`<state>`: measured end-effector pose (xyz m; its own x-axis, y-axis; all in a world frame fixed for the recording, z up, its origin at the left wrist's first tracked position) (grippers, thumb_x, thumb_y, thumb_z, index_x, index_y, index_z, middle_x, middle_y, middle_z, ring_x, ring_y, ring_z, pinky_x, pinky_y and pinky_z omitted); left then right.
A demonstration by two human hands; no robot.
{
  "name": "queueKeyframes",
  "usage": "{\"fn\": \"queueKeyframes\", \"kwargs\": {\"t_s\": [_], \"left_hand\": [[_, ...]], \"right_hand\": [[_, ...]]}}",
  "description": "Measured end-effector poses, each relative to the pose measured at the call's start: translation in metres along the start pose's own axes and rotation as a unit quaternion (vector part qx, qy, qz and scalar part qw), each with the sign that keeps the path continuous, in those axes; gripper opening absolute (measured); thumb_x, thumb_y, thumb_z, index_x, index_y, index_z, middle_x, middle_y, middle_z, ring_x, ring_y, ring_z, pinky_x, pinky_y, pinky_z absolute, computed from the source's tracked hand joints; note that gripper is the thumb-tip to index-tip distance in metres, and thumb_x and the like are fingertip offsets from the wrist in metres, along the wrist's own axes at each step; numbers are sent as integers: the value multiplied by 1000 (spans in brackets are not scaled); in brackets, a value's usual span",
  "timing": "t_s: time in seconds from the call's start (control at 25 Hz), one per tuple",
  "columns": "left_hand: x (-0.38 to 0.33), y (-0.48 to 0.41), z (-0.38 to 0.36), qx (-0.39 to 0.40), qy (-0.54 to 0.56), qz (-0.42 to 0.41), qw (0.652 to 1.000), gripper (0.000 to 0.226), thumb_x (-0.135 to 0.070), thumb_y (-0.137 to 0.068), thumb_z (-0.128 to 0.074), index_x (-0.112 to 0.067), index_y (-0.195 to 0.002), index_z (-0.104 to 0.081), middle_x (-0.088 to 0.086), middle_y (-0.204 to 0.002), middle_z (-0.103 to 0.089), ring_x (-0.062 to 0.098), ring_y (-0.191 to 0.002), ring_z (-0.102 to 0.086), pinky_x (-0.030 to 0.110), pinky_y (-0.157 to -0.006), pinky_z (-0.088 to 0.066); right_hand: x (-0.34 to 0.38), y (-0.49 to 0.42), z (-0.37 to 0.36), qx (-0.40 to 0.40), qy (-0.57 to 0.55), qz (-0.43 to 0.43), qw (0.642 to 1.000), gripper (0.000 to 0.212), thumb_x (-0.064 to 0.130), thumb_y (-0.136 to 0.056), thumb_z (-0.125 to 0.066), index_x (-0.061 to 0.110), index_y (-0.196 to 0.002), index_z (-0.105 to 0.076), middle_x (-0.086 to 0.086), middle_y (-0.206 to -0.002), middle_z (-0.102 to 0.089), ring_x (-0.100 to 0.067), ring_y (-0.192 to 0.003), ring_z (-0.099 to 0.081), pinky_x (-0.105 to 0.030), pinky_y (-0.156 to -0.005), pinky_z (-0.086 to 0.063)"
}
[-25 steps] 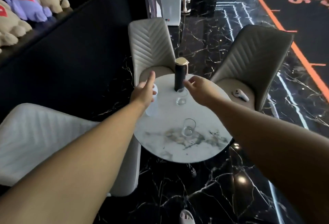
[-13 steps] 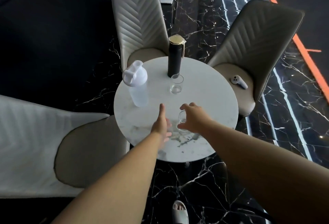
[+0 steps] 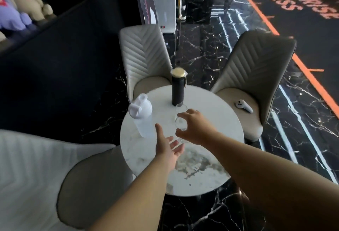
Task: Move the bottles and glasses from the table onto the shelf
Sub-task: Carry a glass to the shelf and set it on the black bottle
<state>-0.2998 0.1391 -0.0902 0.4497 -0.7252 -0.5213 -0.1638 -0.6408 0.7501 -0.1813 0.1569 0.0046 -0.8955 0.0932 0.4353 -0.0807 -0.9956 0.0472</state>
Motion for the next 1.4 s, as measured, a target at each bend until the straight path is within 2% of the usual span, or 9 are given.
{"fn": "queueKeyframes", "kwargs": {"t_s": [0.28,0.48,0.6,0.72,0.92,1.04,1.12,1.2,1.4], "left_hand": [[-173,117,-46,86,58,-150,983,98,-85,-85,-42,-1,-135,-56,23,-126,-62,34,-114,-63,44,-101,-50],[-287,202,-11,87,69,-230,967,118,-91,-75,-46,3,-146,-46,29,-143,-53,44,-125,-58,47,-98,-52],[-350,255,26,79,90,-290,949,116,-90,-76,-47,4,-144,-47,31,-136,-57,46,-120,-61,50,-100,-52],[-401,301,75,58,106,-355,927,104,-87,-81,-45,0,-137,-55,26,-125,-64,44,-112,-66,51,-97,-55],[-463,385,199,3,134,-423,896,104,-87,-80,-46,4,-128,-56,29,-128,-63,44,-112,-67,54,-97,-56],[-501,444,287,-31,138,-467,873,113,-92,-71,-49,5,-127,-58,27,-129,-64,43,-114,-68,55,-91,-59],[-522,488,346,-44,131,-485,864,120,-96,-64,-50,7,-125,-60,28,-127,-66,41,-113,-69,51,-85,-62],[-545,544,406,-48,130,-511,848,114,-93,-73,-47,10,-121,-57,29,-120,-68,41,-112,-69,48,-82,-62],[-597,678,524,-86,111,-585,799,97,-85,-83,-46,5,-120,-50,24,-115,-60,43,-113,-66,58,-102,-52]], "right_hand": [[162,-38,147,-97,-5,152,984,56,46,-81,-70,21,-131,-67,-8,-121,-61,-30,-115,-57,-36,-97,-50],[285,-54,210,-132,-64,218,965,27,44,-73,-65,24,-89,-71,-4,-99,-62,-23,-96,-62,-34,-87,-53],[370,-54,231,-144,-95,283,943,22,42,-72,-65,23,-84,-68,-3,-93,-64,-21,-96,-63,-33,-87,-53],[454,-43,237,-135,-84,347,924,23,37,-75,-68,18,-86,-71,2,-82,-59,-24,-97,-61,-37,-85,-53],[612,4,217,-132,-73,429,890,39,61,-73,-52,31,-90,-69,4,-93,-63,-31,-108,-61,-37,-92,-49],[714,44,194,-102,-89,480,867,52,44,-84,-67,17,-128,-67,-6,-126,-67,-24,-125,-56,-29,-97,-41],[783,69,181,-88,-116,500,854,60,46,-83,-67,14,-133,-64,-10,-132,-65,-25,-126,-57,-28,-99,-43],[862,98,166,-69,-125,511,848,64,48,-80,-65,14,-134,-64,-12,-130,-66,-26,-125,-58,-29,-101,-45],[1034,171,157,-83,-160,555,812,50,49,-76,-67,16,-113,-74,-9,-107,-74,-30,-106,-67,-30,-87,-52]]}}
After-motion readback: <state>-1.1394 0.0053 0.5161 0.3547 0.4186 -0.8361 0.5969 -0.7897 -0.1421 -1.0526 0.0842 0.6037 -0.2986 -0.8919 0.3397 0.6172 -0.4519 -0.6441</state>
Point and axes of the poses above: each hand's wrist, its own y-axis away from the middle knuckle, its own z-axis out of the back of the hand, x = y × z, the point moved 7 cm from there along -y, towards the middle knuckle
